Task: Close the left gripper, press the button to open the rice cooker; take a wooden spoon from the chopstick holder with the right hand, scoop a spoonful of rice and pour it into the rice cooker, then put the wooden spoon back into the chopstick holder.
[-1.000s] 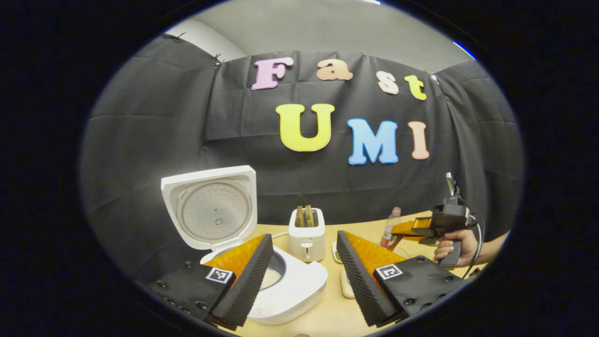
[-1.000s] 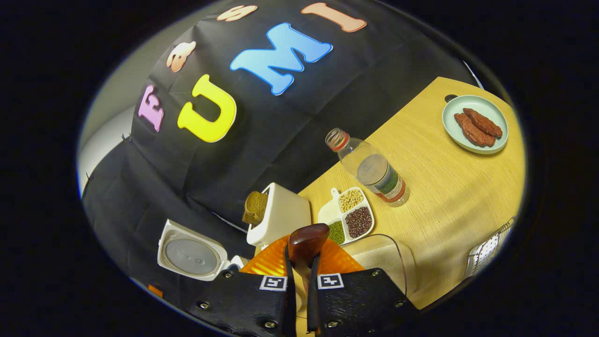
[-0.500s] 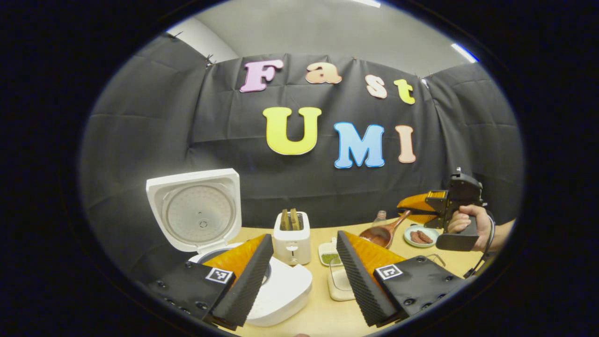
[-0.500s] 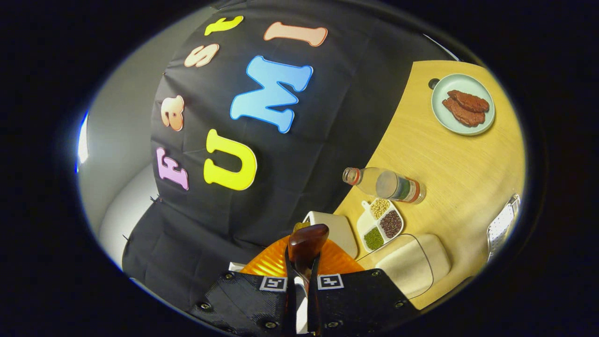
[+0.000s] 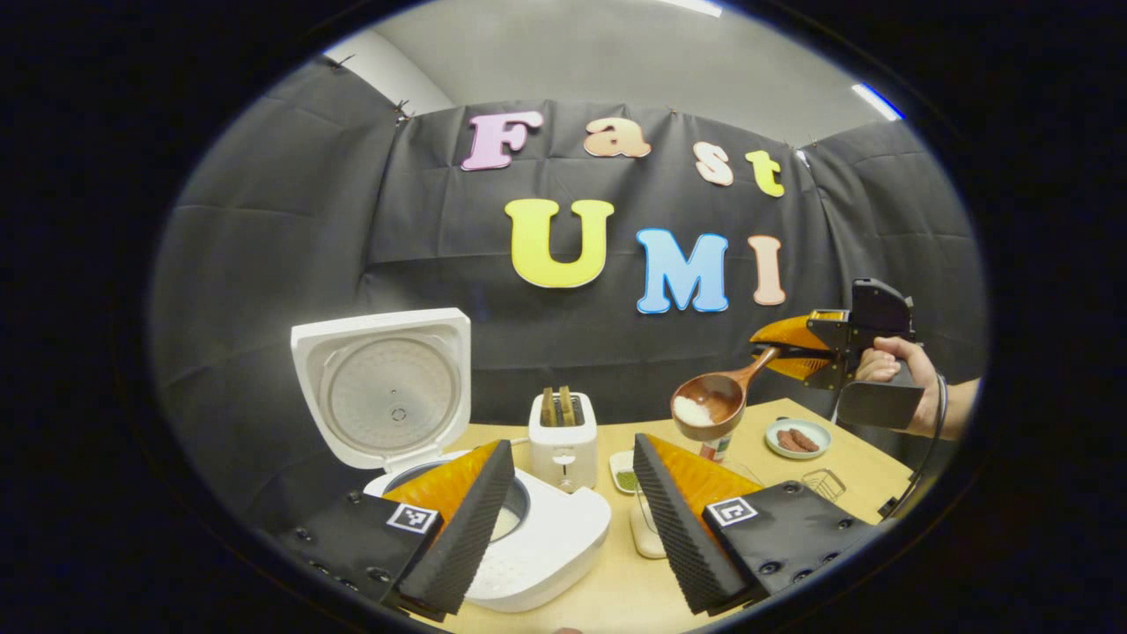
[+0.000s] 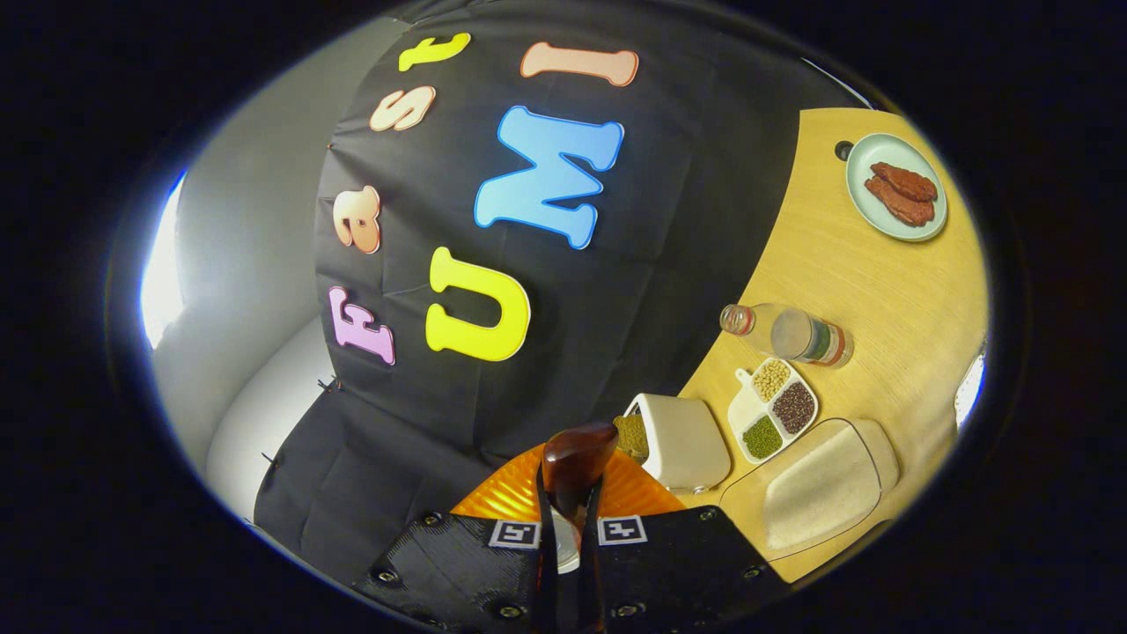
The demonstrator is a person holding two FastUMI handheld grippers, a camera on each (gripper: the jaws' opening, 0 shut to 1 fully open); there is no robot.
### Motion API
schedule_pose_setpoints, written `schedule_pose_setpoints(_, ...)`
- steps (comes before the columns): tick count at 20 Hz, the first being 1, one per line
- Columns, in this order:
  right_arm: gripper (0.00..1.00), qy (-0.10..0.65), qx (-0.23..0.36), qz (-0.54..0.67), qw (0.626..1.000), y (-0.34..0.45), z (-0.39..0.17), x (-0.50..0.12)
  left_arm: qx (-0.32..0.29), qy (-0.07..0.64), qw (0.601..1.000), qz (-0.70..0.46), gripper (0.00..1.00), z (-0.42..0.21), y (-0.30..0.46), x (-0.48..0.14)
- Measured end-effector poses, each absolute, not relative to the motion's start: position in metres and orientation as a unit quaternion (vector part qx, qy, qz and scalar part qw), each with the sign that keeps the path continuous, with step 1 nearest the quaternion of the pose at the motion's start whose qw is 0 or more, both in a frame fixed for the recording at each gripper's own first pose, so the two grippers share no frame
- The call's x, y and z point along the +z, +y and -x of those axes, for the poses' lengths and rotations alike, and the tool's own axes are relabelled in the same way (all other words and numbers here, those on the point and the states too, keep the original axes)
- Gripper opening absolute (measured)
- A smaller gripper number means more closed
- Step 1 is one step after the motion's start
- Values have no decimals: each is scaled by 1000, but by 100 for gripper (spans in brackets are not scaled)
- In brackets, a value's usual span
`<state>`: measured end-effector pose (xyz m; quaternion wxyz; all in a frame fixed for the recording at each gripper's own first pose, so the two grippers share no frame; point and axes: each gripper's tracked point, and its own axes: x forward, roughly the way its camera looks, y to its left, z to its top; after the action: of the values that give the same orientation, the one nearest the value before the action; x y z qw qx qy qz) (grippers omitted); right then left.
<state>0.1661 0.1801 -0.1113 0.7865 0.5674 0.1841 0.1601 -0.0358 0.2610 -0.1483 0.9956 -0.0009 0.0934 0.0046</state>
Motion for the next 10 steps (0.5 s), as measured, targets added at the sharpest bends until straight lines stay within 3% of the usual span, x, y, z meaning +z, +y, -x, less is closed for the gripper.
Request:
schedule_pose_setpoints(6,9,197,187,-552,788,227,-171,-101,25,88,996,11,95,53,294,-147)
schedule_pose_setpoints(7,9,200,192,-550,788,236,-171,-100,27,88,996,13,89,54,298,-147)
schedule_pose_setpoints(10,9,210,205,-546,785,260,-174,-99,31,92,995,18,89,60,311,-151)
